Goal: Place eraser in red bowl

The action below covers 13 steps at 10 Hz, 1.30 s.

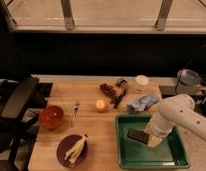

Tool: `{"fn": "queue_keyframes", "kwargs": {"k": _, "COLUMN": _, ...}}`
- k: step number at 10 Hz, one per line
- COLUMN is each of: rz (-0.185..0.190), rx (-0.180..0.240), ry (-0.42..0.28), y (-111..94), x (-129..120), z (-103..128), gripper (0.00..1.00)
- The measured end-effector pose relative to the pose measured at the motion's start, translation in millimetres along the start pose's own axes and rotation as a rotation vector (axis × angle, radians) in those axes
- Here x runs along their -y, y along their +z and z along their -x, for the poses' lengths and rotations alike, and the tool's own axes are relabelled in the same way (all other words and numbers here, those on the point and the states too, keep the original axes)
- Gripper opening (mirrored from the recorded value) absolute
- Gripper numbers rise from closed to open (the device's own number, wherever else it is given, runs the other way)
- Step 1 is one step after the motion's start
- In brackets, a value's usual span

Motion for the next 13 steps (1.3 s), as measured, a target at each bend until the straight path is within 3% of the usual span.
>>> {"fn": "queue_keyframes", "kwargs": {"k": 2, "rz": -0.053, "rx": 0.006, "ry": -0.037, "y": -37, "x": 18, "z": 9, "gripper": 0.0}}
{"fn": "queue_keyframes", "kwargs": {"k": 4, "rz": -0.084, "rx": 0.015, "ry": -0.117, "y": -64, "x": 24, "z": 37, "gripper": 0.0}}
{"fn": "queue_keyframes", "kwargs": {"k": 7, "rz": -0.066, "rx": 0.044, "ry": -0.246, "y": -59, "x": 17, "z": 96, "gripper": 0.0}}
{"fn": "queue_keyframes", "kwargs": {"k": 13, "rz": -0.052, "rx": 0.022, "ry": -0.235, "y": -57, "x": 16, "z": 88, "gripper": 0.0}}
